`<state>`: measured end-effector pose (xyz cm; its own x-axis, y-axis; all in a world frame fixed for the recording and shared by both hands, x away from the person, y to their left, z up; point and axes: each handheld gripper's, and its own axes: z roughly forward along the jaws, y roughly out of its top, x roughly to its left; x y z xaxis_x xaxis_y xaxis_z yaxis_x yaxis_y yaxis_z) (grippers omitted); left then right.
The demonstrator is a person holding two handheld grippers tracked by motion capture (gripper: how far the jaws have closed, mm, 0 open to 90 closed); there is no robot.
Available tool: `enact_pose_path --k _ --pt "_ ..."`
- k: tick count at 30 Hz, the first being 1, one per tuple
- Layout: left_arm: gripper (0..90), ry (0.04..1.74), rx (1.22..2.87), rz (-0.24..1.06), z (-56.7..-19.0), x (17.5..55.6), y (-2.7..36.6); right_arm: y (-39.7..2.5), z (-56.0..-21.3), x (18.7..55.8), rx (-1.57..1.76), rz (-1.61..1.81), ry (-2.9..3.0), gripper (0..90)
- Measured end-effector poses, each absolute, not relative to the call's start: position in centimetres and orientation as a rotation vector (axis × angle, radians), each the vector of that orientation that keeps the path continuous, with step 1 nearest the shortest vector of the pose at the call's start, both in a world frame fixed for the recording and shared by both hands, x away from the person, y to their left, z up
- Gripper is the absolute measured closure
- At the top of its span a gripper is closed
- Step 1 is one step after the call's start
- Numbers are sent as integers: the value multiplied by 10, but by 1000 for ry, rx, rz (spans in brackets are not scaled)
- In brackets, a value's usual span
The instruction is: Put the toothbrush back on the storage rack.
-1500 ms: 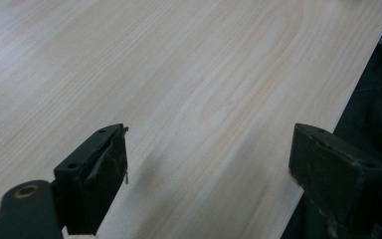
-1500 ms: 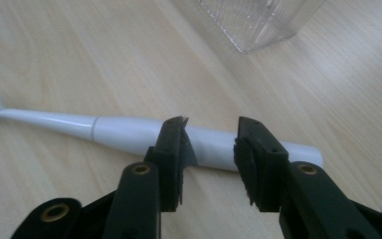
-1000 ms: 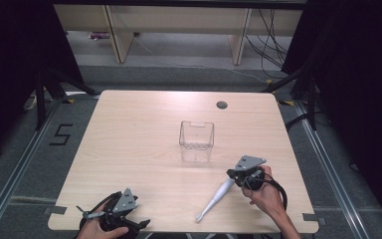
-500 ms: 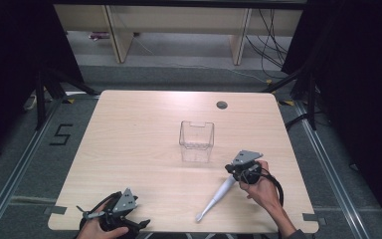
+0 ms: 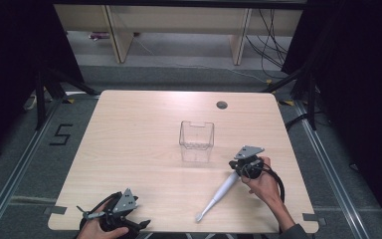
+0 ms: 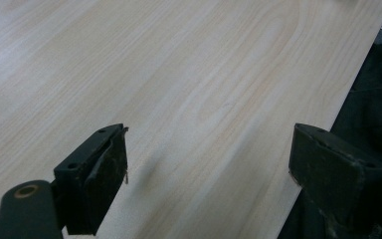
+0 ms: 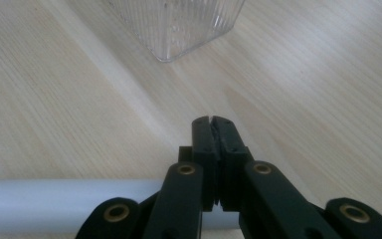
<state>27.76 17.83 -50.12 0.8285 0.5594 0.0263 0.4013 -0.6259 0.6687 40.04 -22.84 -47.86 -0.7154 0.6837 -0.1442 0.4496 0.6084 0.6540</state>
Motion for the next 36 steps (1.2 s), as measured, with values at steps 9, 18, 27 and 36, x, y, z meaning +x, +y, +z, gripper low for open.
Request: enact_pose_path --k 9,18,27,36 --pt "148 697 2329 304 -501 278 178 -234 -483 402 943 826 2473 887" --pt "148 696 2333 293 -502 278 178 -235 -486 401 962 815 2472 881" --pt "148 697 2326 305 -501 277 178 -246 -485 398 922 822 2475 874" --pt "148 695 2334 298 -500 278 179 -255 -485 390 965 809 2499 868"
